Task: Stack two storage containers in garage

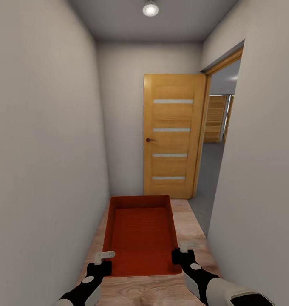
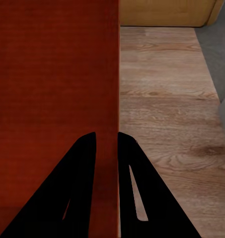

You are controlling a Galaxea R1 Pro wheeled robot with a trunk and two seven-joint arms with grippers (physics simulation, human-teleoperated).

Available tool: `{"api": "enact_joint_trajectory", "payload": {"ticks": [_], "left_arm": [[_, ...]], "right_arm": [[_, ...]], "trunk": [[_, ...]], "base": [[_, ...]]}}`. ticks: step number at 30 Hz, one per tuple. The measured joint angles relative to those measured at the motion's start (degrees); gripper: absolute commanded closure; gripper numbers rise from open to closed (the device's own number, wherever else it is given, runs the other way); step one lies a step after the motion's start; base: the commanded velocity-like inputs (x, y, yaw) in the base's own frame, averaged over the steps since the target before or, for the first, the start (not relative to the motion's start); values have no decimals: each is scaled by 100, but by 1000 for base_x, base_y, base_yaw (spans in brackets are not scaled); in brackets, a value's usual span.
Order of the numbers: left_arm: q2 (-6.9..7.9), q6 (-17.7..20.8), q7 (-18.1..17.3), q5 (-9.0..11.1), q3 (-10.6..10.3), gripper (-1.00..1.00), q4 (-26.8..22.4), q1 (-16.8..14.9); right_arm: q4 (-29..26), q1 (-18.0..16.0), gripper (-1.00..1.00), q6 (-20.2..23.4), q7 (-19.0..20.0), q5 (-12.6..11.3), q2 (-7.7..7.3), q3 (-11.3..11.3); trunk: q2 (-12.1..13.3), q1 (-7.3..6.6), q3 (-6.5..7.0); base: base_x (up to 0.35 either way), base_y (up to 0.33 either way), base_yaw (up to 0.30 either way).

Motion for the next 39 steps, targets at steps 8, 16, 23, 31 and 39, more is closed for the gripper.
{"api": "enact_joint_trajectory", "payload": {"ticks": [8, 16, 23, 31, 39], "left_arm": [[0, 0, 0, 0, 0, 100, 0, 0], [0, 0, 0, 1, 1, 100, 0, 0], [0, 0, -1, -7, 7, 100, 0, 0], [0, 0, -2, -8, 9, 100, 0, 0], [0, 1, -2, -15, 13, 100, 0, 0]], "right_arm": [[0, 0, 100, 0, 0, 0, 0, 0], [0, 0, 100, 0, 0, 0, 0, 1], [0, 0, 100, 0, -1, 0, 1, 0], [0, 0, 100, 0, -1, 0, 1, 0], [0, 0, 100, 0, -2, 0, 1, 0]], "trunk": [[0, 0, 0], [0, 0, 0], [0, 0, 0], [0, 0, 0], [0, 0, 0]], "base": [[317, 0, 0], [317, 0, 0], [317, 0, 0], [317, 0, 0], [317, 0, 0]]}}
